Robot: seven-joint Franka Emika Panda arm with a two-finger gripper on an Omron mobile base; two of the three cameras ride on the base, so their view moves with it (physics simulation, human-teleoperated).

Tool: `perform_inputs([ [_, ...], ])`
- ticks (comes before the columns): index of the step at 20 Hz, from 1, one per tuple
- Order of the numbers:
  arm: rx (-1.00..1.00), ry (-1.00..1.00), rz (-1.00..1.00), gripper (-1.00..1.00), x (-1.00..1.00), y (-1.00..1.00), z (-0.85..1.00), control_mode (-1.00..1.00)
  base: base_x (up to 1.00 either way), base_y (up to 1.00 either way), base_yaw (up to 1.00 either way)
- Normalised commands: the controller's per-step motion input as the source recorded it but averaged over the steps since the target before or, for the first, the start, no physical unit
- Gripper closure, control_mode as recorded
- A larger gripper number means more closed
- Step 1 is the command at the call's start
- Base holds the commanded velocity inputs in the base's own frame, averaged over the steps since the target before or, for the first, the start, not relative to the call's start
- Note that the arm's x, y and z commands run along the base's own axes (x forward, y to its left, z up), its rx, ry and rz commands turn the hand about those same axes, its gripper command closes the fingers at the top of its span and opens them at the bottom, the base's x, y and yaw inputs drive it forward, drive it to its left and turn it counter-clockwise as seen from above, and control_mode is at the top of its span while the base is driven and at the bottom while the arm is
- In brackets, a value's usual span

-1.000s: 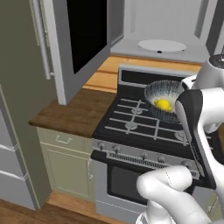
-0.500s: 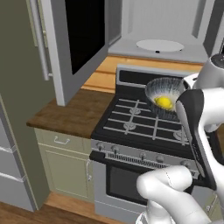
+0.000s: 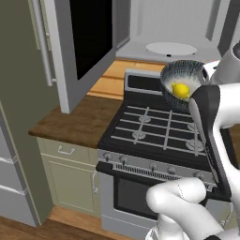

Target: Pick the lemon from the sink and place it in the bowl. Then pick the bowl and place it in the microwave. Then close the microwave door and press the start button.

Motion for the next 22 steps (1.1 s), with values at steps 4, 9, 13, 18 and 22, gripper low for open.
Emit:
perform_inputs([
  [4,0.01,0.0,-0.11,1.0,0.08,-0.03,0.66,-1.0,0.0,0.0,0.0],
  [9,0.0,-0.04,-0.1,1.0,0.23,0.0,0.43,-1.0,0.0,0.0,0.0],
  [13,0.0,-0.1,-0.1,1.0,0.42,0.0,0.38,-1.0,0.0,0.0,0.0],
  [18,0.01,-0.05,-0.06,1.0,0.55,-0.07,0.25,-1.0,0.0,0.0,0.0],
  [22,0.02,0.0,0.0,1.0,0.69,-0.15,0.15,-1.0,0.0,0.0,0.0],
])
